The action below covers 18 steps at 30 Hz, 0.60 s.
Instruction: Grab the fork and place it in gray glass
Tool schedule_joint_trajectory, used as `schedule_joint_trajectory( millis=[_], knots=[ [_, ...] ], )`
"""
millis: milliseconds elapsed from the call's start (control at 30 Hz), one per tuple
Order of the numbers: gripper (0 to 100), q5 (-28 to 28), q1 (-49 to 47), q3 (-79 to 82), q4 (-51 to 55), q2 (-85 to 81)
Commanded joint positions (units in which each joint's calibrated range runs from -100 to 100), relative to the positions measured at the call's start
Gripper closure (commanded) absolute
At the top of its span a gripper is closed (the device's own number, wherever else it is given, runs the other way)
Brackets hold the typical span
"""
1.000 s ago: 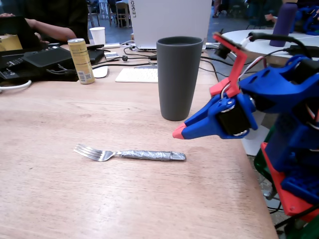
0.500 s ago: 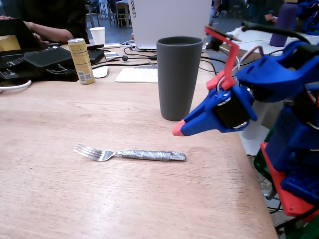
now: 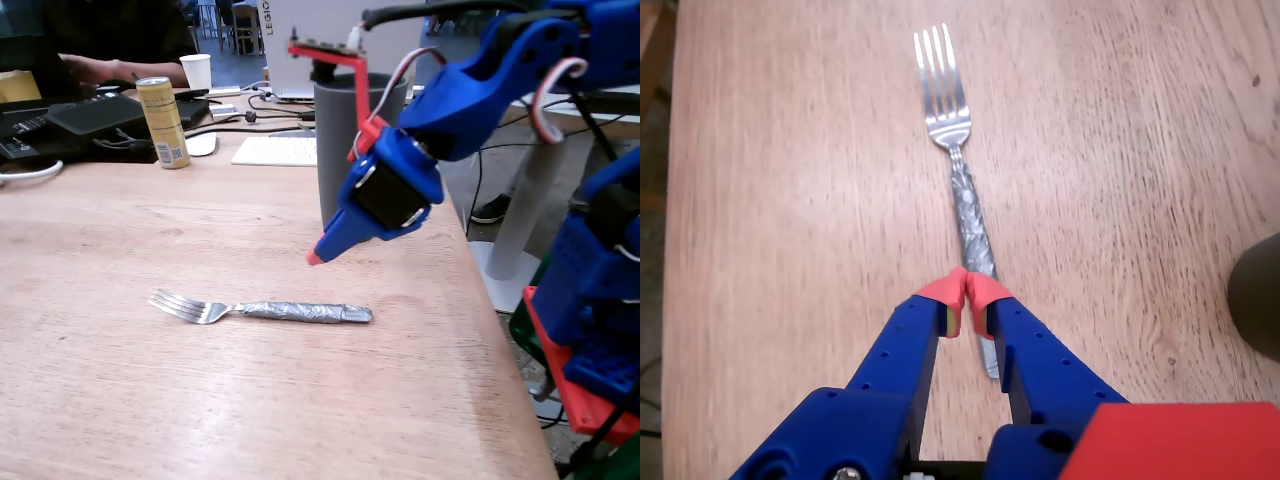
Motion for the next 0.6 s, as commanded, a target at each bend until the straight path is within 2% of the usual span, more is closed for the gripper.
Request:
schedule_joint_trajectory(
  millis=[0,233,333,467,567],
  knots=[
    [100,-0.2,-0.1,-6.5,-0.5,4.6],
    [100,0.4,-0.1,-18.2,-1.2,15.0],
    [100,0.8,0.0,-18.4,-1.4,15.0],
    [100,5.3,0.0,-18.4,-1.4,17.3],
    [100,5.3,0.4,-18.5,-1.5,19.2]
  ],
)
